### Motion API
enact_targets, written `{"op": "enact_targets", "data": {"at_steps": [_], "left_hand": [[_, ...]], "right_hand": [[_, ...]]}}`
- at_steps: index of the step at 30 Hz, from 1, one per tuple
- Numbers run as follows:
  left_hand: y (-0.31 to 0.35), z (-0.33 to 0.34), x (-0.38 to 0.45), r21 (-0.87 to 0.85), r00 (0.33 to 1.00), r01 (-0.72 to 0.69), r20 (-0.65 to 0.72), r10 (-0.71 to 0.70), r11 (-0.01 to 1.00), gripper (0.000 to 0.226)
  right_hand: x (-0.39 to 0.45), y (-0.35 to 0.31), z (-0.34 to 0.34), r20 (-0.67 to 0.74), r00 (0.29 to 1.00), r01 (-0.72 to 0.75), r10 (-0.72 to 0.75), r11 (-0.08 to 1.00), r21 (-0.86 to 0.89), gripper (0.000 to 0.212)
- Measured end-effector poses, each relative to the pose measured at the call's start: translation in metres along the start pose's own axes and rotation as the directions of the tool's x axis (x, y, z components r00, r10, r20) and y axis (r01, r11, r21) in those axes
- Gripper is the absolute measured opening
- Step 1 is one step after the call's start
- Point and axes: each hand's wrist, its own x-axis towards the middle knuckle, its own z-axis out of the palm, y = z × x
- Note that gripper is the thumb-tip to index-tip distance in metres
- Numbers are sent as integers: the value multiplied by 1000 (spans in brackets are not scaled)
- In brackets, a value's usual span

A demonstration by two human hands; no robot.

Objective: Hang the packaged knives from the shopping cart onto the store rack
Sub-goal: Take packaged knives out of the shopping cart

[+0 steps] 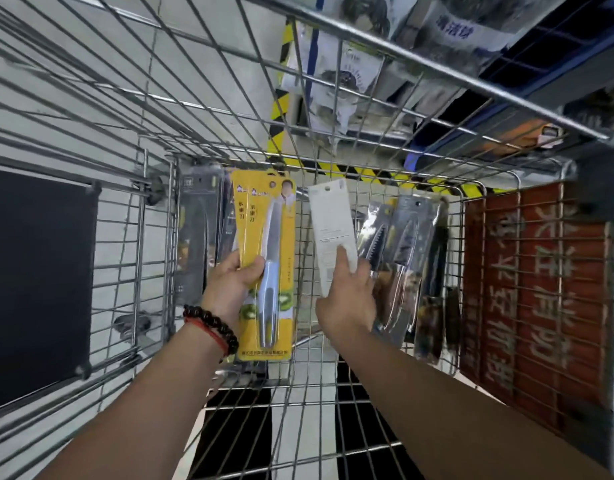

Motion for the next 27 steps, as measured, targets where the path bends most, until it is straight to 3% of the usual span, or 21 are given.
{"op": "enact_targets", "data": {"at_steps": [2, 5, 6, 8, 12, 16, 20, 22, 24, 25, 27], "left_hand": [[-3, -1, 4, 1, 999, 36, 14, -36, 999, 77], [-1, 7, 5, 62, 996, 16, 87, -21, 998, 29], [0, 10, 5, 82, 995, 10, 95, -18, 997, 24], [3, 14, 4, 99, 996, 0, 85, -9, 995, 26], [5, 18, 7, 66, 998, 6, 54, -9, 998, 14], [9, 25, 4, 24, 997, 67, 35, -68, 997, 34], [-9, 26, 24, 39, 996, 87, 25, -88, 995, 6], [-17, 33, 25, 19, 996, 86, 19, -86, 996, 24], [-22, 41, 26, -35, 993, 117, 37, -116, 993, 56], [-24, 46, 25, -41, 991, 125, 46, -123, 991, 61], [-32, 52, 29, -39, 987, 155, 43, -153, 987, 64]], "right_hand": [[-1, 14, -15, -77, 997, 31, -30, 999, 18, 91], [-6, 30, -38, -174, 979, 104, -109, 994, -39, 85], [-9, 33, -43, -169, 972, 150, -165, 984, -97, 84], [-16, 32, -46, -50, 954, 285, -295, 948, -140, 77], [-27, 22, -39, 120, 865, 491, -487, 871, 0, 60], [-18, 26, -32, 75, 918, 377, -389, 916, 136, 42], [-6, 50, -43, -267, 931, 269, -248, 962, 47, 32], [0, 70, -56, -383, 920, 101, -83, 995, 27, 40], [5, 86, -68, -354, 929, -80, 106, 993, 88, 57], [7, 91, -70, -303, 940, -139, 158, 987, 85, 65], [7, 93, -70, -212, 970, -133, 119, 990, -54, 76]]}}
